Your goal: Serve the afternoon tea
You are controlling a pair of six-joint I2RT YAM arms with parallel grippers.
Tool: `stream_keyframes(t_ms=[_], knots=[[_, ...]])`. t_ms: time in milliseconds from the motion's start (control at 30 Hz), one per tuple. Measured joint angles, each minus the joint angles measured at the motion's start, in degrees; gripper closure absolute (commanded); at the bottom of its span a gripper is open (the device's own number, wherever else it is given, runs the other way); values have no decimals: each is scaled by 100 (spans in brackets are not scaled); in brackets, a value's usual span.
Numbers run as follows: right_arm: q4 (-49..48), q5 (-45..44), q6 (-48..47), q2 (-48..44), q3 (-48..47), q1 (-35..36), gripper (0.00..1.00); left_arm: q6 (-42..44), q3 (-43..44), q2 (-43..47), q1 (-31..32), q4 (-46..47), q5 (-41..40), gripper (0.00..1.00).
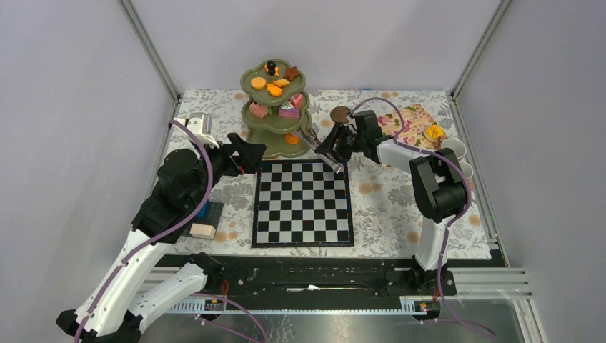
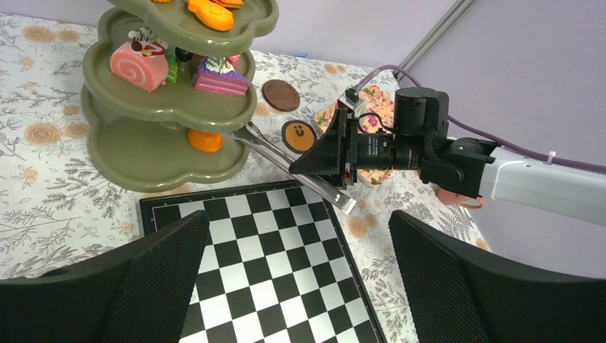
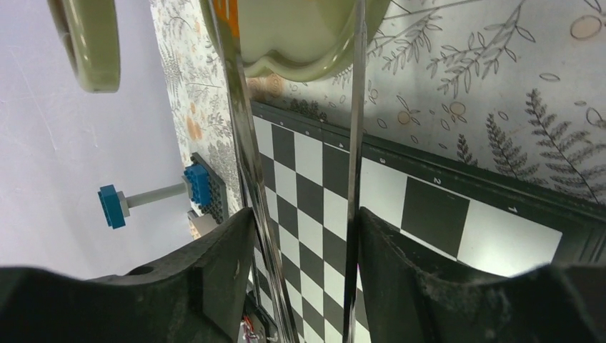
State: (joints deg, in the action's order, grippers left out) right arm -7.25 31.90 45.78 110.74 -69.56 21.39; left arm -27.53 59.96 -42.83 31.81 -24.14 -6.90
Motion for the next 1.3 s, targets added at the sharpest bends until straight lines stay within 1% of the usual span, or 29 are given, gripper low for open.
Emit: stream_keyframes(t_ms=[67, 200, 467, 567, 667, 800, 1000, 1067, 1167, 1300], knots=[[105, -20, -42, -28, 0, 0, 48, 0, 0, 15, 0, 0, -2, 1], [306, -157, -146, -304, 131, 0, 50, 0, -2, 33, 0, 0, 0, 1], [1113, -660, -651, -1633, 579, 0, 50, 2, -52, 33, 0, 24, 4, 1], [1499, -1073, -968, -2118, 667, -2, 49, 2, -81, 35, 0, 31, 7, 1], [1893, -1727, -1338, -2498, 695, -55, 49, 2, -116, 35, 0, 35, 7, 1], [2450, -2734, -1878, -2883, 695, -409, 48, 7, -138, 44, 0, 26, 4, 1], [3032, -3683, -2299, -2931, 584, -1626, 47, 17, -151, 190, 0, 24, 0, 1], [3228, -3995, -2380, -2809, 398, -1888, 47, 26, -151, 223, 0, 22, 0, 1], [3515, -4483, -2557, -2426, -114, -1967, 47, 37, -151, 264, 0, 22, -4, 1], [3670, -4826, -2791, -1910, -636, -1952, 47, 66, -151, 308, 2, 7, -46, 1]])
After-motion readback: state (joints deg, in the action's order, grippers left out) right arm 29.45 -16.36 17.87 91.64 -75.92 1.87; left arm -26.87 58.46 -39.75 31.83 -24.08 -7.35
